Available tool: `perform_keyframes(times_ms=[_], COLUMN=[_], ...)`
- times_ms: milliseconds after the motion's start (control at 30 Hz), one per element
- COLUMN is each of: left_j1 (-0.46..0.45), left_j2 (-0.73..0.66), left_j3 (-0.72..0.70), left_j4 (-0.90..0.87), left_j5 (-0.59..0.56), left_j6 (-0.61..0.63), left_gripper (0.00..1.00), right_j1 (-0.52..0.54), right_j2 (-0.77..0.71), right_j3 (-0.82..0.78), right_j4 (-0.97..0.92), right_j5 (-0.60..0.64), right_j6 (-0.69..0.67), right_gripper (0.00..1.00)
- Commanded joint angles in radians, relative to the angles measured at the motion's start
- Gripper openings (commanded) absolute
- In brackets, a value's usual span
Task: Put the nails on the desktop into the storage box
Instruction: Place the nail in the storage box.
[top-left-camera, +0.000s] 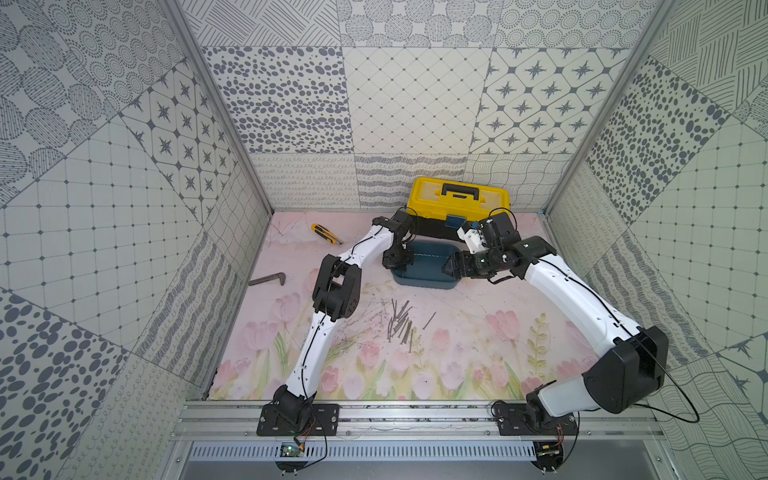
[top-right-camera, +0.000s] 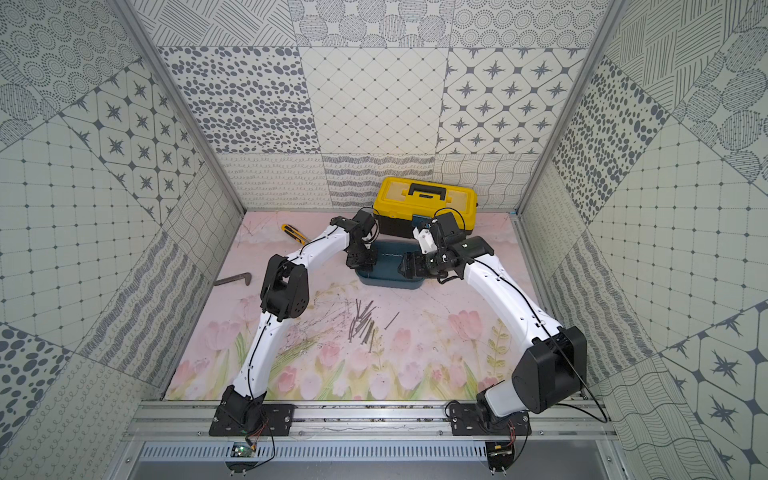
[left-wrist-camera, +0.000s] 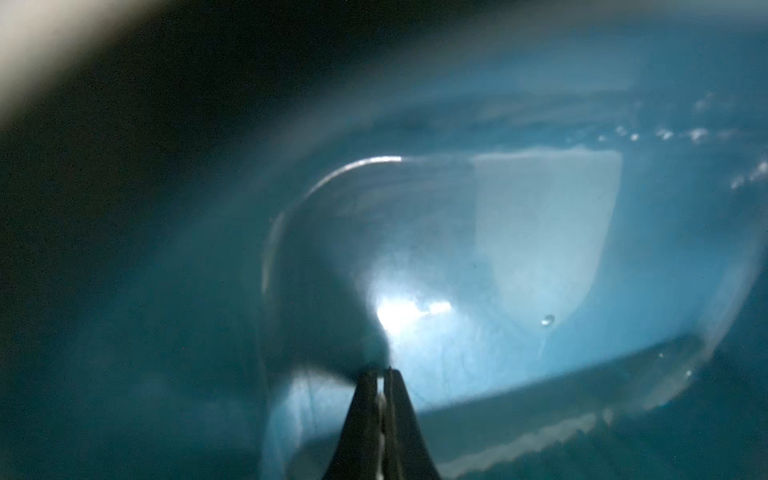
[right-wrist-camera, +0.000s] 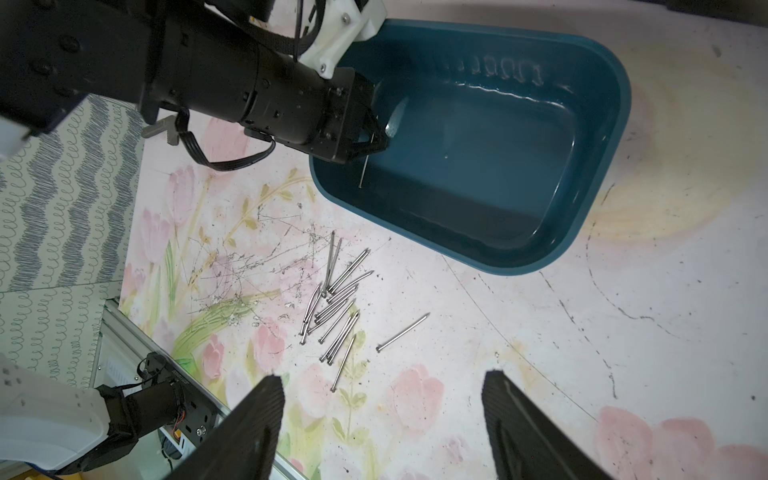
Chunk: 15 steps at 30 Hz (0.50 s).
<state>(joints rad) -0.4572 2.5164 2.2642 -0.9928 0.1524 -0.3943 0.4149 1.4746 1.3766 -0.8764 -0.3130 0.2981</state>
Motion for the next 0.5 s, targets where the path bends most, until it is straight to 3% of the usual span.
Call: perform_keyframes(times_ms=[0, 167, 467], left_j1=[-0.005, -0.006, -0.007], left_j2=[0.006, 0.006, -0.036], left_j3=[0.014, 0.012, 0.011], left_j4=[-0.004, -0.007, 0.001], left_j5=[-0.037, -0.039, -0.030], left_j6=[-0.009, -0.018, -0.032], left_gripper=[0.07, 0.22, 0.22], right_j1=[0.002, 0.002, 0.002], right_j2=[-0.008, -0.006, -0.016], right_j3=[-0.013, -0.022, -0.019], right_j4=[0.036, 0.036, 0.036], right_j5=[-0.005, -0.005, 0.005], right_j6=[-0.019, -0.020, -0.014], right_gripper=[0.81, 0.81, 0.81])
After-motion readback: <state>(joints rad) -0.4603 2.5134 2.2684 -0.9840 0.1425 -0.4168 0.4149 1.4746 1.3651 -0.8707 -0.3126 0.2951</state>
